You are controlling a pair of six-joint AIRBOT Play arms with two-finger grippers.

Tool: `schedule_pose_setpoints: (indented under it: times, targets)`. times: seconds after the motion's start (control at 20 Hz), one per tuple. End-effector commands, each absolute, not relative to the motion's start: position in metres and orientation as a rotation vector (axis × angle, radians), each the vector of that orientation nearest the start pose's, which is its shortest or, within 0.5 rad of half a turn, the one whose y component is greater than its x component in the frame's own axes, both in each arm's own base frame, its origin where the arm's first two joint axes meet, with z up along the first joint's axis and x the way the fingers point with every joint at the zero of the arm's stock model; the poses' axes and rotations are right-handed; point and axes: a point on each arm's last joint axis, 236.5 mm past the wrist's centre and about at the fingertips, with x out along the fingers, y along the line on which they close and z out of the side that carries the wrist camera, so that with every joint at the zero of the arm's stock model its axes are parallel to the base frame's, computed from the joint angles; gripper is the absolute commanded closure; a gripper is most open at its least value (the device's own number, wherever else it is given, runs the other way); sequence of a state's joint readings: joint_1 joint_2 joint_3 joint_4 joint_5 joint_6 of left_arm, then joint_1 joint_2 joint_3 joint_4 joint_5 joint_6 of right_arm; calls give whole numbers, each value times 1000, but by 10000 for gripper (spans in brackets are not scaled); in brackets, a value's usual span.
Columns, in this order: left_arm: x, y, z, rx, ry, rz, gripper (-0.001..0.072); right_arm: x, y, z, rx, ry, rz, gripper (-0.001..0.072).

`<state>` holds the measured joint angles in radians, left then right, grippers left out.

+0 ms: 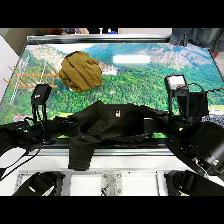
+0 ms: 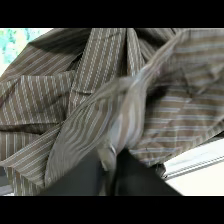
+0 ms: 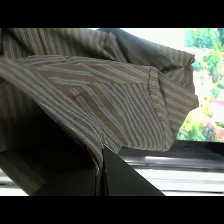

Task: Fold the clothes and pants, and hang the long-sleeved shirts on hangers.

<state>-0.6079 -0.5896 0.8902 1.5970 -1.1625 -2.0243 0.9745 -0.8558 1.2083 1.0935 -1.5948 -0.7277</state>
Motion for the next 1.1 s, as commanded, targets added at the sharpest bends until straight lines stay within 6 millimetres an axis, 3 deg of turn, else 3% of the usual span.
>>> schedule_pose_setpoints:
  times: [0.0, 0.15, 0.3, 0.4, 0.6, 0.75, 0.9, 1.05]
  targets:
    - [238, -150, 132, -103, 891, -346, 85, 230, 149, 153, -54, 1013, -5, 689]
    - [268, -114, 148, -24, 806, -208, 82, 230, 150, 153, -53, 1014, -4, 689]
    - [312, -58, 160, 40, 798, -25, 82, 228, 151, 152, -53, 1019, 3, 689]
    - [346, -13, 152, 83, 849, 89, 82, 227, 153, 152, -54, 1022, 8, 689]
    - [397, 85, 97, 96, 1020, 280, 82, 227, 153, 151, -53, 1024, 10, 688]
    - [420, 142, 49, 55, 1125, 372, 82, 227, 153, 151, -52, 1024, 9, 689]
    - [442, 175, 17, 39, 1163, 406, 82, 227, 153, 152, -52, 1024, 9, 689]
    - [463, 183, -14, 85, 1196, 367, 82, 227, 153, 152, -46, 1024, 6, 689]
